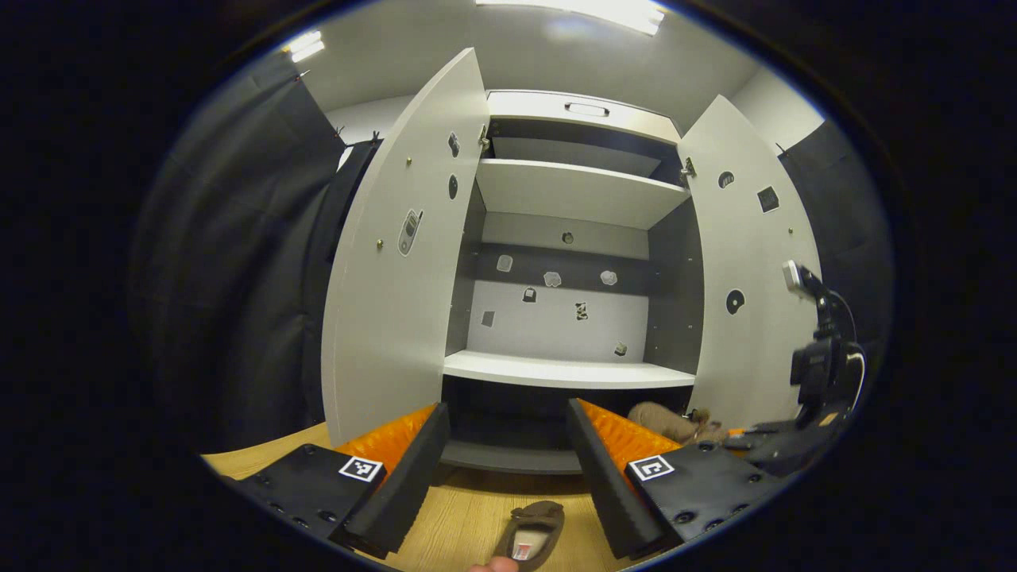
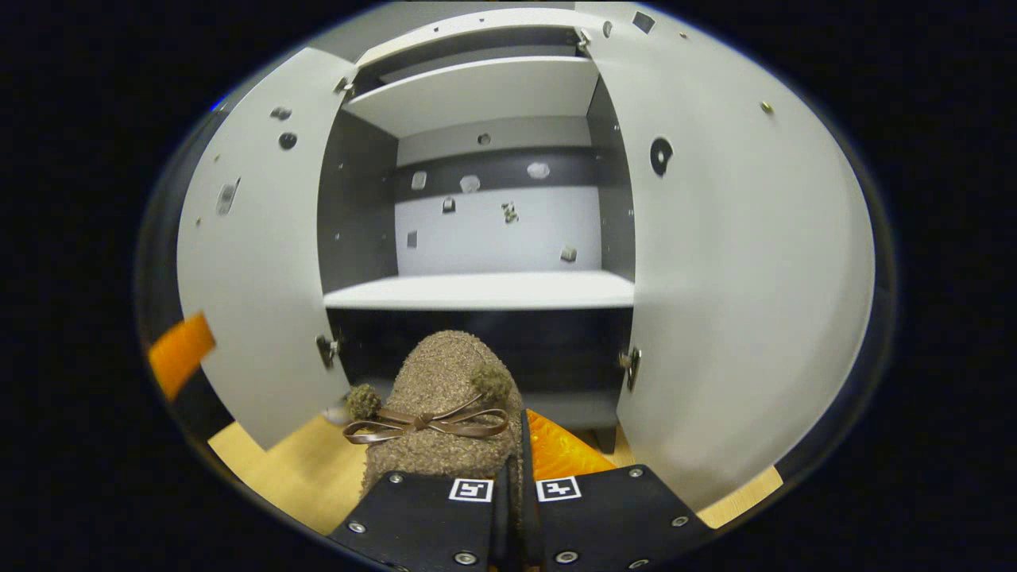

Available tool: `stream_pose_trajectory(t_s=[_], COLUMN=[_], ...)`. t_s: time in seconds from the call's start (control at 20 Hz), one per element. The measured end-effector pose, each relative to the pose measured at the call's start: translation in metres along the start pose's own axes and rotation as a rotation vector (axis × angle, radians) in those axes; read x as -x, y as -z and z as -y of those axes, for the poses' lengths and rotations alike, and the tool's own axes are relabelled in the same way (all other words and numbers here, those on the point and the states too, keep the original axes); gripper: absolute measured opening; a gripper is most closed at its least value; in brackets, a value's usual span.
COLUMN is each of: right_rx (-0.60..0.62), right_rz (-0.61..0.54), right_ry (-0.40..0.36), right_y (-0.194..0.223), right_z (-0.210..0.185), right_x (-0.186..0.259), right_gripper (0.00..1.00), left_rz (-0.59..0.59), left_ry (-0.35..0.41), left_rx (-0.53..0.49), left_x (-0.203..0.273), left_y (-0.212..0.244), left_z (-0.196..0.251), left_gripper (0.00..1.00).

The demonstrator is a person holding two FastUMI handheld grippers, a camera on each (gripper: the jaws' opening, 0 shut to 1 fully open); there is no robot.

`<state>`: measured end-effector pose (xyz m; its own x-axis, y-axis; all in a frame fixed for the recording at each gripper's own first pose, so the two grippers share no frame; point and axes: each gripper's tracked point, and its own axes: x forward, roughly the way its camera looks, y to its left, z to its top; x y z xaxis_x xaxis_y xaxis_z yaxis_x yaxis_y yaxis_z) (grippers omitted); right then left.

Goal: Grab one shoe with the right hand and put it into the shoe cabinet, grab the other shoe with the left hand and put it into the shoe cabinet; then close the right door with the right hand and the left door with the left hand.

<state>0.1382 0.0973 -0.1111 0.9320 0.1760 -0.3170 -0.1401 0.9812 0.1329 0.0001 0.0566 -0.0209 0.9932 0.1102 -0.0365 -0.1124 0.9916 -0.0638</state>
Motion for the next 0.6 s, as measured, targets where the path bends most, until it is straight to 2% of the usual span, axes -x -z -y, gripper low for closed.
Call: stream_pose_trajectory(t_s=[0.1,0.15,0.25,0.4,0.45,0.6], right_rx=[-0.022,-0.027,0.0,0.029,0.022,0.052], right_rz=[0.052,0.068,0.101,0.086,0.062,-0.017], right_ry=[0.025,0.032,0.049,0.116,0.125,0.19], right_y=[-0.045,-0.064,-0.108,-0.138,-0.144,-0.145], right_z=[0.003,0.004,0.01,0.028,0.032,0.052], right_x=[-0.038,-0.059,-0.094,-0.161,-0.184,-0.243], right_gripper=[0.06,0.05,0.05,0.05,0.06,0.06], left_rz=[0.0,-0.004,-0.014,-0.022,-0.019,-0.023], left_ry=[0.002,0.01,0.044,0.048,0.045,0.036], left_rx=[-0.009,-0.009,-0.005,-0.017,-0.023,-0.026], left_x=[0.0,0.001,0.002,0.001,0.001,-0.001], left_y=[0.0,0.001,0.004,0.006,0.005,0.007], left_z=[-0.001,0.0,0.006,0.004,0.003,-0.002], left_gripper=[0.99,0.96,0.97,0.96,0.99,0.96])
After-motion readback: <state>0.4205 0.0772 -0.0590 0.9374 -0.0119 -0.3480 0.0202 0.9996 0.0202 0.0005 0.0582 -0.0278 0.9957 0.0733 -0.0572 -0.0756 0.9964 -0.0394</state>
